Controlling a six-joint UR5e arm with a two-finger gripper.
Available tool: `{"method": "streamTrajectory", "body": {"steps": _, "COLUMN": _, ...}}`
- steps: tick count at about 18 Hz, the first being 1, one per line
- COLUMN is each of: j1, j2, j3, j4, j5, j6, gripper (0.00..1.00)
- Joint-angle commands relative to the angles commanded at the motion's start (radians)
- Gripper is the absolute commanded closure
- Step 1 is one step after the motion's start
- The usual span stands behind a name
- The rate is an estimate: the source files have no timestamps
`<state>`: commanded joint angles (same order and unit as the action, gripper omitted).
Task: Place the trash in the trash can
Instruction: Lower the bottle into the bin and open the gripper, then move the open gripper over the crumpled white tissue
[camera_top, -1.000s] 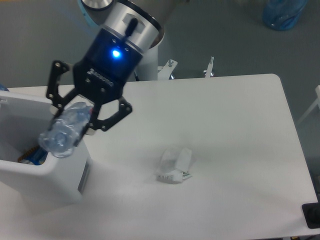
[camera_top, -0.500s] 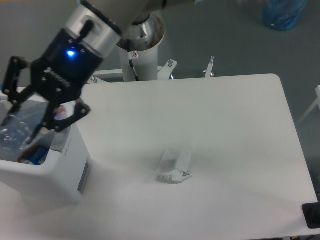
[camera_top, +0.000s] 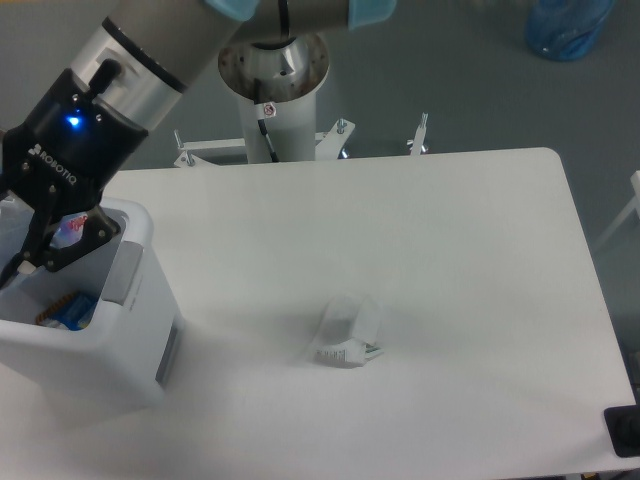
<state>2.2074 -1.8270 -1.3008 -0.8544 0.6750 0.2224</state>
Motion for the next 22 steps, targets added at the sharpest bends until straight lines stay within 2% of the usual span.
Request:
{"method": "streamTrajectory", "body": {"steps": 4, "j1": 0.0, "j2": 0.003, "j3": -0.008, "j4": 0.002, "j5": 0.003, "j6": 0.002, "gripper": 0.13}}
{"method": "streamTrajectory", "body": {"steps": 8, "j1": 0.0, "j2": 0.009, "j3": -0.018, "j4": 0.0, "j5": 0.008, "j6": 0.002, "gripper": 0.01}}
{"method": "streamTrajectory", "body": {"steps": 13, "j1": 0.014, "j2": 0.015, "j3": -0.035, "j4": 0.0, "j5": 0.011, "j6": 0.003, "gripper": 0.0}}
{"method": "streamTrajectory", "body": {"steps": 18, "j1": 0.112, "j2": 0.011, "j3": -0.049, "j4": -0.003, "j5": 0.023, "j6": 0.044, "gripper": 0.0}}
{"method": "streamTrajectory", "body": {"steps": 22, "j1": 0.189, "j2": 0.009, "j3": -0.13, "j4": -0.003, "j5": 0.242, "j6": 0.182, "gripper": 0.0}}
